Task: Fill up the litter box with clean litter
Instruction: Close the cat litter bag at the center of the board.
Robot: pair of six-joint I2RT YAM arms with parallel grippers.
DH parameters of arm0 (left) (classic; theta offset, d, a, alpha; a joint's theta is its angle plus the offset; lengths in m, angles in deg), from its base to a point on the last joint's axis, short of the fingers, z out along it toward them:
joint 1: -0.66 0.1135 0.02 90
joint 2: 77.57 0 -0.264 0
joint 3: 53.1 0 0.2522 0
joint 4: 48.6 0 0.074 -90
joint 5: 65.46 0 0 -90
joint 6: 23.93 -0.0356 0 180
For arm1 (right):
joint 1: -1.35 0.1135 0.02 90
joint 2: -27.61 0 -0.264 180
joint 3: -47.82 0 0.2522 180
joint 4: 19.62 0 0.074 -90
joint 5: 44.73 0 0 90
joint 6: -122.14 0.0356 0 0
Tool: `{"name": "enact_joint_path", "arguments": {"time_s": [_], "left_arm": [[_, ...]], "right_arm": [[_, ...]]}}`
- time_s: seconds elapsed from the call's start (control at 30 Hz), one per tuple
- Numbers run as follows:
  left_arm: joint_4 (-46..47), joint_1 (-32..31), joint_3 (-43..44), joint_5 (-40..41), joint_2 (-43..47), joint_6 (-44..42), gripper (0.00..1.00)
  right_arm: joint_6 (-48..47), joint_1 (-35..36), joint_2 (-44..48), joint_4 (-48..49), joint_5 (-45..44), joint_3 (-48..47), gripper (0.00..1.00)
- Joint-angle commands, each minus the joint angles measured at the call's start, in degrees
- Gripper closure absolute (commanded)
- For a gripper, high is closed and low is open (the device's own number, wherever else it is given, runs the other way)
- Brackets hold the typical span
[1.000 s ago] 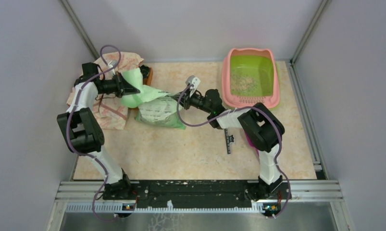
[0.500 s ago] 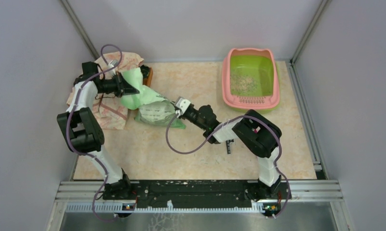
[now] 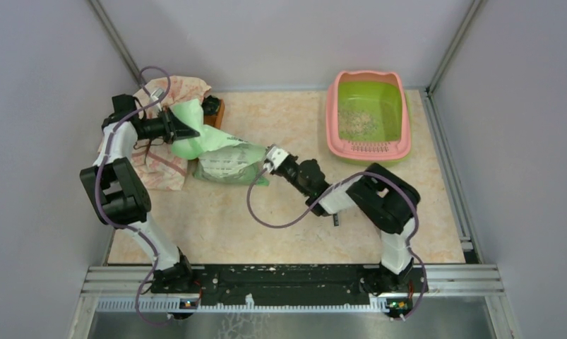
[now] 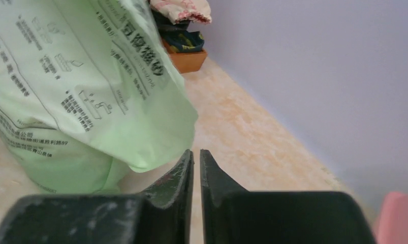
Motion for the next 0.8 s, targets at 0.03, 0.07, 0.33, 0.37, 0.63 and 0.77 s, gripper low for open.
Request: {"name": "enact_joint_path", "arguments": {"time_s": [0.03, 0.07, 0.33, 0.37, 0.63, 0.77], "left_arm": [[6.4, 1.8, 0.4, -5.6, 3.7, -1.4, 1.0], [6.5, 1.7, 0.3, -5.9, 3.8, -1.3, 1.0], [6.9, 1.7, -1.1, -5.5, 4.9, -1.2, 1.0], [6.9, 1.7, -1.1, -5.1, 5.1, -1.2, 1.0], [5.4, 1.7, -1.4, 0.7, 6.7, -4.2, 1.0], [4.9, 1.7, -1.7, 4.3, 8.3, -6.3, 1.0]], "right_arm": [[31.7, -12.3, 14.0, -27.4, 22.4, -8.5, 0.74], [35.2, -14.2, 14.4, -32.6, 28.4, -12.0, 0.65], [26.6, -13.2, 15.7, -45.0, 43.1, -18.2, 0.46], [24.4, -12.0, 15.2, -47.0, 42.4, -19.2, 0.45], [26.4, -9.7, 7.8, -61.9, 47.8, -35.2, 0.44], [29.4, -11.3, 1.0, -79.3, 51.6, -51.9, 0.44]]}}
